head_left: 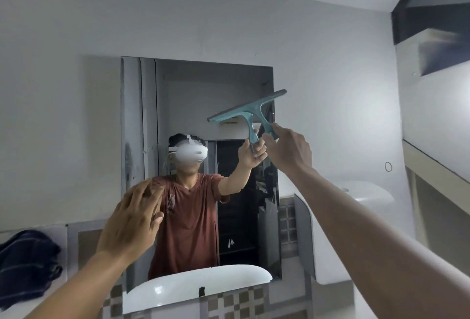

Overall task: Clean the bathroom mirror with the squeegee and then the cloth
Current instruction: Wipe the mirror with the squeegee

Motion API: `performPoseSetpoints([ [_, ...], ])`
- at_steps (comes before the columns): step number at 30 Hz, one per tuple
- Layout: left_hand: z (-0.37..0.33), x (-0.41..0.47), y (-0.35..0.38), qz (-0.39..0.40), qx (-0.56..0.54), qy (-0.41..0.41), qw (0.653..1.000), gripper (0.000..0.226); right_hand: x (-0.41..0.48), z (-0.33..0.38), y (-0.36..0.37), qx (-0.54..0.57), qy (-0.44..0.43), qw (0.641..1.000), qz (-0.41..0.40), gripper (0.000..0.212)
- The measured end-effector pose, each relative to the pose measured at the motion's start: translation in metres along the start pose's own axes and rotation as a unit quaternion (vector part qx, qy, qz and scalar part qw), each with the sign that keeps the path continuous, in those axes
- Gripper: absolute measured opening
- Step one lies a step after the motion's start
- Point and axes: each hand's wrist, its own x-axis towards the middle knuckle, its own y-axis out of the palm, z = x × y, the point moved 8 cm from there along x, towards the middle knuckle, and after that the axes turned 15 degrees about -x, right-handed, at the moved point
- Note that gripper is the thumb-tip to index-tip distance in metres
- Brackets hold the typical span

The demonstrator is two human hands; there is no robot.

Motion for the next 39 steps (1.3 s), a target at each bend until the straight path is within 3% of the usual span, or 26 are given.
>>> performPoseSetpoints([
  [7, 0.001, -0.019, 0.004, 0.005, 0.015, -0.002, 1.0, 0.081, -0.017, 0.008, 0.019, 0.045, 0.029, 0.999, -0.004, 0.02],
  [12, 0.004, -0.025, 0.01, 0.018, 0.008, -0.002, 1.0, 0.085, -0.031, 0.019, 0.031, 0.052, 0.031, 0.998, 0.024, 0.052],
  [19, 0.005, -0.022, 0.011, 0.017, 0.007, -0.011, 1.0, 0.083, -0.055, 0.043, 0.044, 0.163, 0.062, 0.984, 0.027, 0.039],
  [34, 0.008, -0.015, 0.014, 0.034, 0.005, -0.004, 0.999, 0.083, -0.089, 0.128, 0.104, 0.232, 0.082, 0.967, 0.069, 0.074],
  [39, 0.012, -0.015, 0.017, 0.032, 0.0, -0.001, 0.999, 0.082, -0.1, 0.153, 0.101, 0.243, 0.029, 0.967, 0.072, 0.07],
])
